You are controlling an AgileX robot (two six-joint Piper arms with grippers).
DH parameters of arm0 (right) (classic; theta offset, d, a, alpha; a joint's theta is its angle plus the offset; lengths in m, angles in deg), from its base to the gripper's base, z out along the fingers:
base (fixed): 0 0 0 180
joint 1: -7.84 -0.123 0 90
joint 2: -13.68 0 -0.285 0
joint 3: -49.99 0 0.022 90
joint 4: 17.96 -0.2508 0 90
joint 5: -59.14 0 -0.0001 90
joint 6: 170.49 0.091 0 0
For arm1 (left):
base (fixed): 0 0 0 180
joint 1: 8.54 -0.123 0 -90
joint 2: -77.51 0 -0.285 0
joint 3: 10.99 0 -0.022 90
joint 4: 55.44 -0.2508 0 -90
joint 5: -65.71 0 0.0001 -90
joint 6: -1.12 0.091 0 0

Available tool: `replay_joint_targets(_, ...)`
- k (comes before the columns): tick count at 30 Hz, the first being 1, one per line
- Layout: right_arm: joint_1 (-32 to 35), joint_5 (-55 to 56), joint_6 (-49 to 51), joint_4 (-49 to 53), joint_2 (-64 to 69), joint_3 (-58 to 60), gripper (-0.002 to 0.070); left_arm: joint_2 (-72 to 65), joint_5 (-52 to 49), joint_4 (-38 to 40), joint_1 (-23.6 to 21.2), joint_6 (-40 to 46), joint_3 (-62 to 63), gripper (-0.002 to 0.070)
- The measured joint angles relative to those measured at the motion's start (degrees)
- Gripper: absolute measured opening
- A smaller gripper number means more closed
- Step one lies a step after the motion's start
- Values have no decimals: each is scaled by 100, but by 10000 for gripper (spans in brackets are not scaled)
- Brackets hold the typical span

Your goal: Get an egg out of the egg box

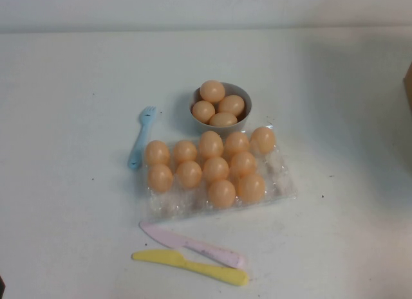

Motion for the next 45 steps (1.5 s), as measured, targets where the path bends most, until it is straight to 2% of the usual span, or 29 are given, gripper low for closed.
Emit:
replay_joint_targets(3,0,-44,-351,-44,0,0,-18,0,0,0,0,0,0,-5)
replay_joint_targets(10,0,-940,-486,-55,0,0,-18,0,0,0,0,0,0,-5)
replay_joint_targets(14,0,-894,-654,-43,0,0,-18,0,0,0,0,0,0,-5)
replay_joint_targets(17,0,-1019,-1187,-18,0,0,-18,0,0,0,0,0,0,-5)
replay_joint_targets(21,0,-1707,-2209,74,333,-219,-18,0,0,0,0,0,0,-5)
replay_joint_targets(25,0,-2081,-3127,302,1489,-1116,-18,0,0,0,0,0,0,-5)
replay_joint_targets(28,0,-2798,-4100,1178,2751,-2008,-18,0,0,0,0,0,0,-5)
replay_joint_targets(32,-11,-3775,-4665,1831,4214,-3011,-18,0,0,0,0,-30,0,-5)
replay_joint_targets(38,-23,-4627,-4771,1617,6065,-3916,-18,0,0,0,0,0,0,-5)
replay_joint_targets(40,-34,-5087,-4726,1862,6669,-4339,-18,0,0,0,0,0,0,-5)
replay_joint_targets(42,-87,-5581,-4353,2450,7217,-4861,-18,0,0,0,0,0,0,-5)
replay_joint_targets(45,-320,-6150,-3357,3900,7837,-5651,-18,0,0,0,0,-30,0,-5)
